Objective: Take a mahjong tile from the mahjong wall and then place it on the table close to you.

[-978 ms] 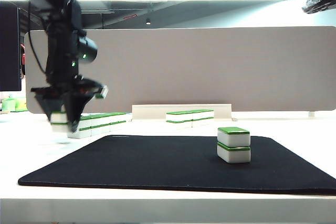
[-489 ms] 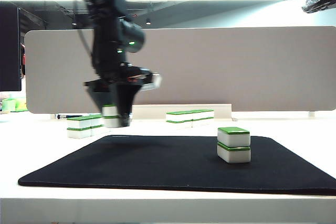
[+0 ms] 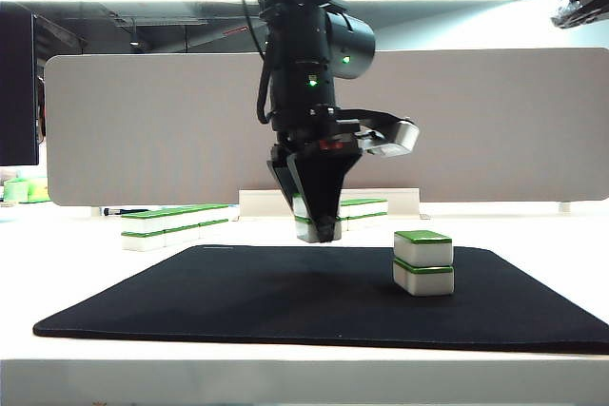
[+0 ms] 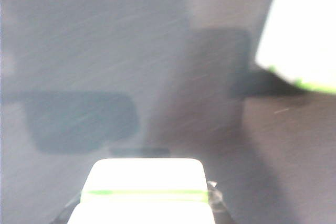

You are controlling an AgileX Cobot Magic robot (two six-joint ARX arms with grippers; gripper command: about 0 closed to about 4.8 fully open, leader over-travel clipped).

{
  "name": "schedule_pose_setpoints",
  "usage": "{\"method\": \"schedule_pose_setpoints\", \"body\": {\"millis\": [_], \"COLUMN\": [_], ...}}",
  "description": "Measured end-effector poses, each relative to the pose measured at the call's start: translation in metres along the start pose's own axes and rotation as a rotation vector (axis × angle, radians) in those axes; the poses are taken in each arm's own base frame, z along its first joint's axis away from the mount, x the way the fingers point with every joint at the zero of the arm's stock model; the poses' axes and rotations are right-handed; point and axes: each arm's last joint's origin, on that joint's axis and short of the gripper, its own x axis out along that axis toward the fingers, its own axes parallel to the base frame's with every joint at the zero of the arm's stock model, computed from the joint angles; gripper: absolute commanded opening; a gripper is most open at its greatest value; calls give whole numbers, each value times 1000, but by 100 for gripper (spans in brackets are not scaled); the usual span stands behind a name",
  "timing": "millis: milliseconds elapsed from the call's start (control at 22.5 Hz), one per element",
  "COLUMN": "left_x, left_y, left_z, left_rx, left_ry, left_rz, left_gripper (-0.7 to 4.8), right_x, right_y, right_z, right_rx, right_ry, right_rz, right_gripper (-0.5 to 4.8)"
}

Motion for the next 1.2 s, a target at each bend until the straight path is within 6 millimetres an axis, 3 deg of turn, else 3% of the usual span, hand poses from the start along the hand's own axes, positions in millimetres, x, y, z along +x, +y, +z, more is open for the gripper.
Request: {"method": "schedule_pose_setpoints", "body": {"millis": [133,267,623,1201], "left_x": [17,19,32,36], "left_y": [-13,-27,-43,-43], "left_z": [5,12,21,23], "left_rx": [29,61,94,98], "left_ry": [52,65,66,71], "left_rz": [-76,-93,-147,-141], "left_gripper": [143,143,143,152], "right_x": [0,0,0,0], "right_y": [0,0,0,0], "right_z": [0,0,0,1], "right_rx": [0,-1,-2,-2], "right_ry": [-1,-2,-4,-6], "right_rz": [0,0,1,1], "right_gripper": [-1,-1,-1,-1]}}
